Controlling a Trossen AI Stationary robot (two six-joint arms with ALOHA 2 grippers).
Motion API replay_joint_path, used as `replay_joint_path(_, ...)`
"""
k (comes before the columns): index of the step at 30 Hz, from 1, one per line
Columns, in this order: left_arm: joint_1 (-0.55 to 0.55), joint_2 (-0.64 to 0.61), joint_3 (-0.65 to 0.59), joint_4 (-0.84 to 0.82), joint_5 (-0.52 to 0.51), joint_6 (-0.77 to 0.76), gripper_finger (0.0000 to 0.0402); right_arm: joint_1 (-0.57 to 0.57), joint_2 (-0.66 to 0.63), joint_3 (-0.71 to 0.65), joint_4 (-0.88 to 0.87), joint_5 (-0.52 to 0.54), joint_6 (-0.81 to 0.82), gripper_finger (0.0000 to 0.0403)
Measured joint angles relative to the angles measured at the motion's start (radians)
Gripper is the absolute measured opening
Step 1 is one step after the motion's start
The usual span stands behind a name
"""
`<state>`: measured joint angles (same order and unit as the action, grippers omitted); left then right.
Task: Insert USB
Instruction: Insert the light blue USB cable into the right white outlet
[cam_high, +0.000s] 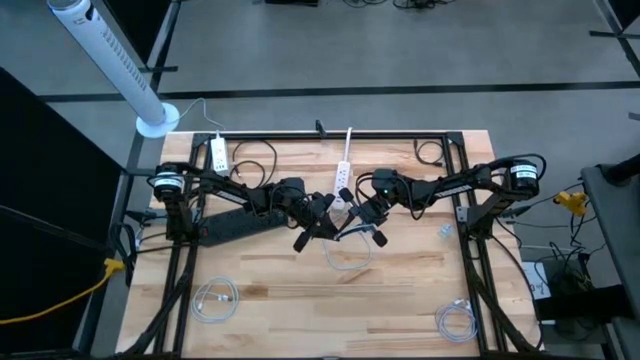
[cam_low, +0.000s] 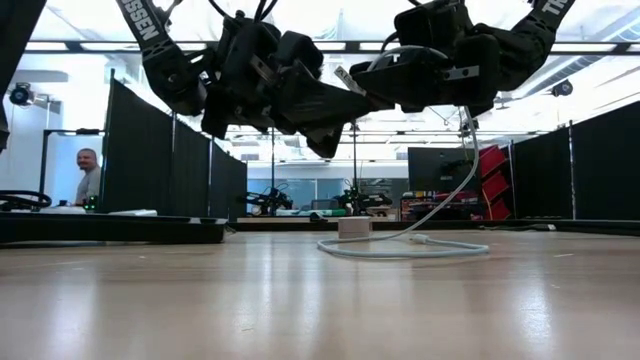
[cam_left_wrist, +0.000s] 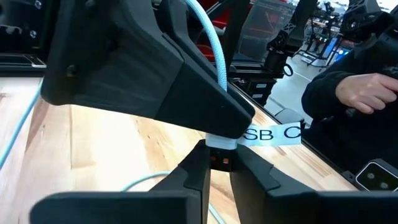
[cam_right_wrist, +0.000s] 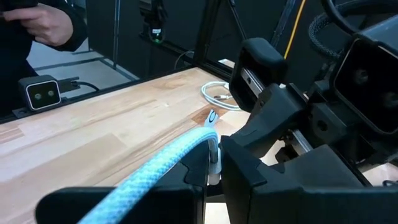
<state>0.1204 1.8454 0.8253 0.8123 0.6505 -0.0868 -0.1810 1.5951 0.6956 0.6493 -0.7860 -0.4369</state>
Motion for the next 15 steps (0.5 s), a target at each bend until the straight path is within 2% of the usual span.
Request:
replay_joint_path(8, 0.001, 0.0, 0.0, -0.013, -0.015, 0.0, 0.0036, 0.0, 0.0, 0.001, -0.022, 0.001, 0.021, 0.002)
replay_joint_path(15, 0.002, 0.0, 0.0, -0.02, -0.015, 0.0, 0.0036, 0.0, 0.0, 0.001, -0.027, 0.003, 0.061, 0.0097)
